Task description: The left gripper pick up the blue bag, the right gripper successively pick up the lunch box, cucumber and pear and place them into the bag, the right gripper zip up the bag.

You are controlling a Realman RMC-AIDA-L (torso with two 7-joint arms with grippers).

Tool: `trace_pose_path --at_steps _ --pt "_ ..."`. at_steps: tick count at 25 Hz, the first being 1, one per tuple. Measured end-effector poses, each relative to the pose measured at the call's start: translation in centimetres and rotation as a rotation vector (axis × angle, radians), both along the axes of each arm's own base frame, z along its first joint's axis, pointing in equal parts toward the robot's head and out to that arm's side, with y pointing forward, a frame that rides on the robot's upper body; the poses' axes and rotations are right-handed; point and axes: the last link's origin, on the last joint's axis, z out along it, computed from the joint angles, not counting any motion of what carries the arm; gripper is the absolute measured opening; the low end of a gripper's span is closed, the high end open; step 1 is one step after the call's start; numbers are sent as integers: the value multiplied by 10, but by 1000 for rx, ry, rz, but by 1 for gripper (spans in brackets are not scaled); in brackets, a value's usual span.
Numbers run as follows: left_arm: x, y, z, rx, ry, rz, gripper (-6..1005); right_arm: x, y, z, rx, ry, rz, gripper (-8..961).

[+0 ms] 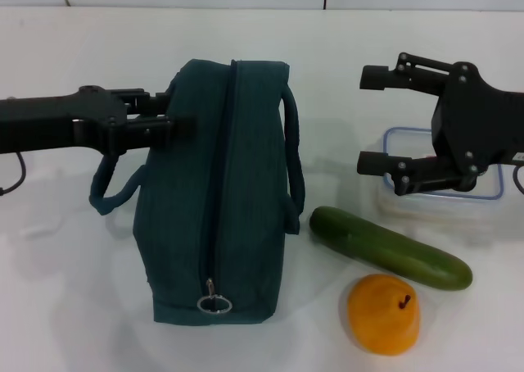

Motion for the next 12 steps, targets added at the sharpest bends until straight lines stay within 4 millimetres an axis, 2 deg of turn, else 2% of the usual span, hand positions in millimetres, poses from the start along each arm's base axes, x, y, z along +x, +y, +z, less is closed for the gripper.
trace_pose_path --at_steps 3,9,11,12 --pt "0 1 -1 16 11 -22 677 2 -2 -1 1 7 -11 876" --pt "5 4 -4 19 12 -54 437 12 -1 -3 2 37 -74 875" --pt "6 6 -6 11 4 -57 194 15 -1 -4 0 48 -96 875" --pt "7 8 -7 7 1 -62 180 17 -2 -5 1 51 -104 875"
